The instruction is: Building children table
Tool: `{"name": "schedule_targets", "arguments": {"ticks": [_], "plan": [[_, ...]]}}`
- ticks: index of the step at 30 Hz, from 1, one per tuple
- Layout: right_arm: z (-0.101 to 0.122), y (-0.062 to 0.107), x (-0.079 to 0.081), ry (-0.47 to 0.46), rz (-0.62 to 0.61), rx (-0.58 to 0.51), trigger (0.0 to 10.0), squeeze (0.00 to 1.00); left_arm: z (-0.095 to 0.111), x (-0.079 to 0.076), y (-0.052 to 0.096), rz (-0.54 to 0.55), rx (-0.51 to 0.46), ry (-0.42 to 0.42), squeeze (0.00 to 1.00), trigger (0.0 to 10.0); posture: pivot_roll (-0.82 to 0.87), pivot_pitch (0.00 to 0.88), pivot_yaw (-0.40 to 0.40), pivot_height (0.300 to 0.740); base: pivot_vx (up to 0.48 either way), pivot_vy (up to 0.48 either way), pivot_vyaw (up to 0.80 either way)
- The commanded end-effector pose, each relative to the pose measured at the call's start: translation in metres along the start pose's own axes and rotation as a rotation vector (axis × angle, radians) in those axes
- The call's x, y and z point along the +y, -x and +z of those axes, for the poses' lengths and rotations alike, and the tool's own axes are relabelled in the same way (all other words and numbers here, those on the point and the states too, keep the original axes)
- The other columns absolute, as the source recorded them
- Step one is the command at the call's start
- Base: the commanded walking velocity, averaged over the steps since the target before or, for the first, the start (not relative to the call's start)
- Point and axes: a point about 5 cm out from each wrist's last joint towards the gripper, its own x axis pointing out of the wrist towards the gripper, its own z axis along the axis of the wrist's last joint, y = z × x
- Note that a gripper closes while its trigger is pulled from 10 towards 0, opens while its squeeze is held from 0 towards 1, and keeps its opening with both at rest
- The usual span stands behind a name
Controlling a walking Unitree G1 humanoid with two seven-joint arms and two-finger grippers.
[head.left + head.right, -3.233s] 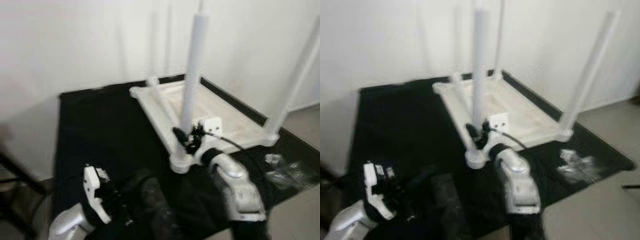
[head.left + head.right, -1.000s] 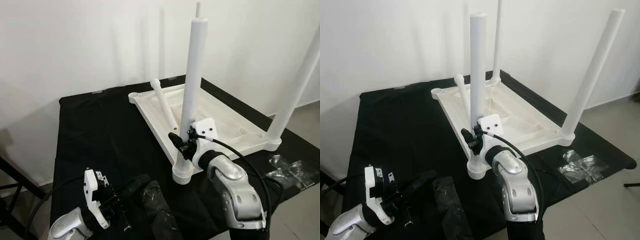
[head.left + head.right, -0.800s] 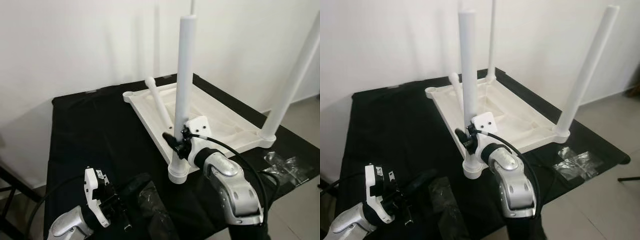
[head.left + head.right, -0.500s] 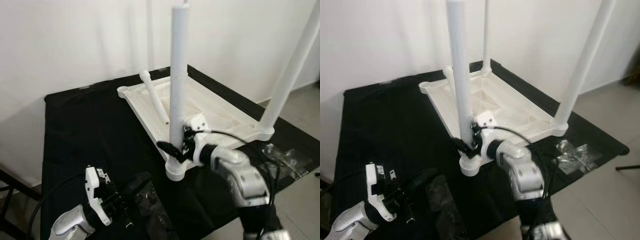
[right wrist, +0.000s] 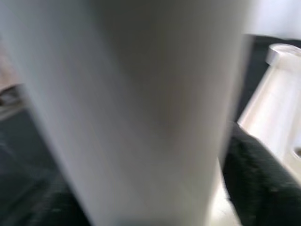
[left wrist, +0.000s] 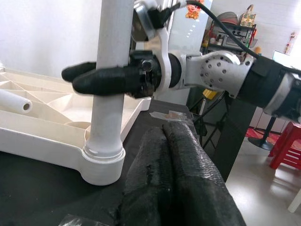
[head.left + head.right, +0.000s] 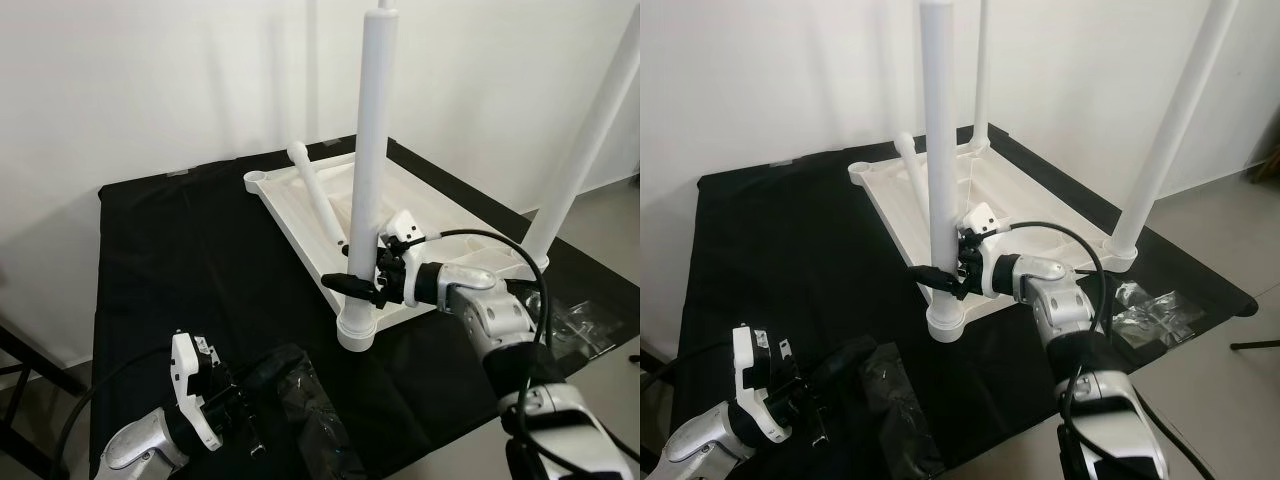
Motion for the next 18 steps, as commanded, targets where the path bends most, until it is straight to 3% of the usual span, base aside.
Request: {"name": "schedule_targets", "arguments": {"ticks": [1, 5, 10, 12, 14, 15, 16, 17, 18], "plan": [[0.003, 0.001, -0.001, -0.002, 0.027, -0.026, 0.0, 0.00, -0.003, -0.001, 0.002, 0.012, 0.011, 0.005, 0.00, 10.0, -0.04, 0.000, -0.011, 0.740, 0.000, 0.000, 0.00], [-0.005, 0.003, -0.001, -0.001, 0.049, -0.015, 0.0, 0.00, -0.003, -0.001, 0.002, 0.011, 0.012, 0.007, 0.00, 10.0, -0.05, 0.000, -0.006, 0.740, 0.000, 0.000, 0.00], [-0.017, 0.009, -0.001, 0.011, -0.025, 0.025, 0.0, 0.00, -0.003, -0.002, 0.002, 0.009, 0.012, 0.009, 0.00, 10.0, -0.06, 0.000, -0.011, 0.740, 0.000, 0.000, 0.00], [-0.028, 0.013, -0.001, 0.005, -0.173, 0.059, 0.0, 0.00, -0.002, -0.002, 0.003, 0.010, 0.009, 0.010, 0.00, 10.0, -0.07, 0.000, -0.016, 0.740, 0.000, 0.000, 0.00], [-0.040, 0.016, 0.002, -0.072, -0.448, 0.066, 0.0, 0.00, -0.002, -0.002, 0.004, 0.012, 0.007, 0.010, 0.00, 10.0, -0.06, 0.000, -0.024, 0.740, 0.000, 0.000, 0.00], [-0.045, 0.016, 0.010, -0.159, -0.630, 0.039, 0.0, 0.00, -0.002, -0.002, 0.005, 0.013, 0.008, 0.008, 0.00, 10.0, -0.07, 0.000, -0.022, 0.740, 0.000, 0.000, 0.00], [-0.055, 0.015, 0.027, -0.231, -0.718, 0.039, 0.0, 0.00, -0.001, -0.001, 0.006, 0.015, 0.007, 0.007, 0.00, 10.0, -0.08, 0.000, -0.014, 0.740, 0.000, 0.000, 0.00], [-0.055, 0.015, 0.027, -0.231, -0.718, 0.039, 0.0, 0.00, -0.001, -0.001, 0.006, 0.015, 0.007, 0.007, 0.00, 10.0, -0.08, 0.000, -0.014, 0.740, 0.000, 0.000, 0.00], [-0.061, 0.015, 0.039, -0.276, -0.763, 0.041, 0.0, 0.00, -0.001, 0.000, 0.006, 0.016, 0.007, 0.007, 0.00, 10.0, -0.08, 0.000, -0.014, 0.740, 0.000, 0.000, 0.00]]}}
